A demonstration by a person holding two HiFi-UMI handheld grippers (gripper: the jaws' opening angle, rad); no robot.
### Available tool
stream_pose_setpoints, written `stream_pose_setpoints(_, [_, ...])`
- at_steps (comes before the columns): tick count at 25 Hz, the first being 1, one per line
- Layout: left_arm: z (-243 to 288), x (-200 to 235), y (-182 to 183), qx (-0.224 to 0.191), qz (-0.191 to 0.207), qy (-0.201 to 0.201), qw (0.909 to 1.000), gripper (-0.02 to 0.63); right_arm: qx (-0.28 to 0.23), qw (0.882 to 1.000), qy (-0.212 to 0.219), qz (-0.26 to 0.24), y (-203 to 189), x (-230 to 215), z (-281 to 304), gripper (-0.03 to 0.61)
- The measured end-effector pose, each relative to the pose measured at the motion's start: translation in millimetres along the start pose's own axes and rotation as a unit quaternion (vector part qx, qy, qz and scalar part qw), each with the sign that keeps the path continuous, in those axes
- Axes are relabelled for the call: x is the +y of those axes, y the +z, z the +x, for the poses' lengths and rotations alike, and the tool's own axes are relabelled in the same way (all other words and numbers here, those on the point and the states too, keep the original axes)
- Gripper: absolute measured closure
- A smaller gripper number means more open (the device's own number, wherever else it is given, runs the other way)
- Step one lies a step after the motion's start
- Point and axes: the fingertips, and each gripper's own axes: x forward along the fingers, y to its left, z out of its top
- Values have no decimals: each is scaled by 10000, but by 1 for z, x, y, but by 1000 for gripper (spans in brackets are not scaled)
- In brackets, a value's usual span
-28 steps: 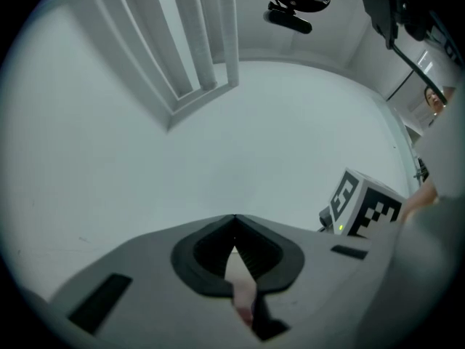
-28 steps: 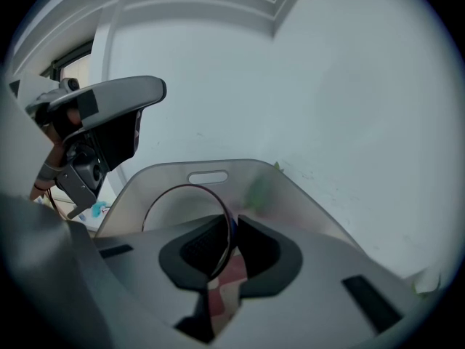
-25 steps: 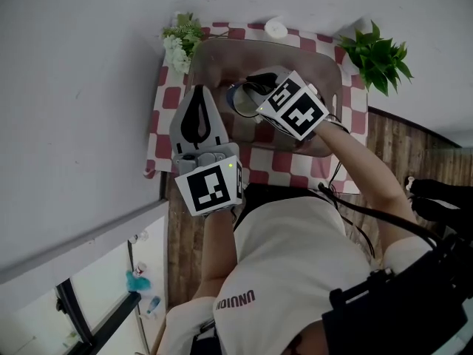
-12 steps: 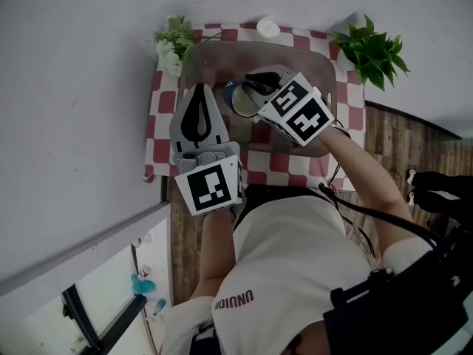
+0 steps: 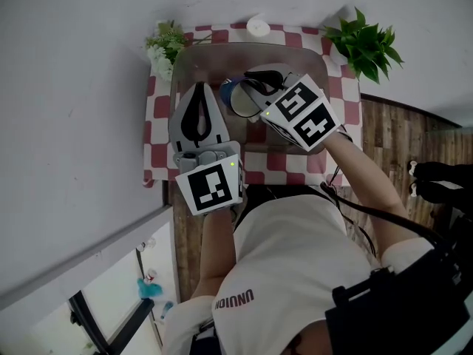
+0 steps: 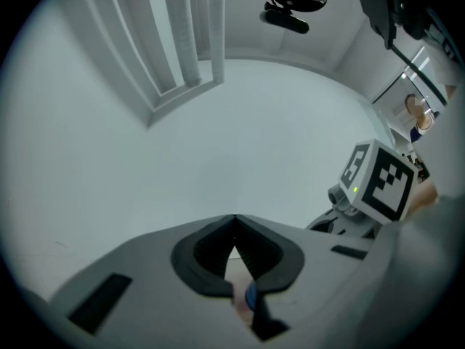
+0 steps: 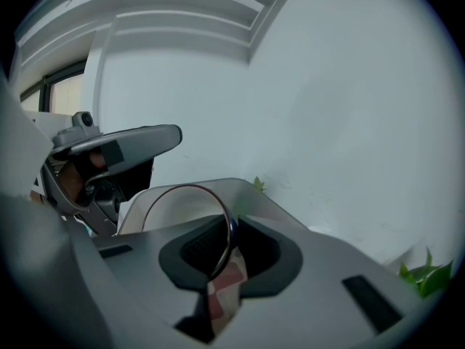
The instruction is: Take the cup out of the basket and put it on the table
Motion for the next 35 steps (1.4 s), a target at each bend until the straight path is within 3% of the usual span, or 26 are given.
stream_pose_setpoints(4, [4,-7,3,-16,-194,-15,9998,603,-80,9999,-73,-7,3,-5,-7,522])
stream_pose_setpoints(26, [15,-42,13,-104,-259,-372,9989,603,-372,9972,-549,351,-2,-32,-42,522])
stream_pose_setpoints(35, [16,-55,13,-187,-25,-589,9981,603,-473,9950,-737,488,-7,-41,-57,522])
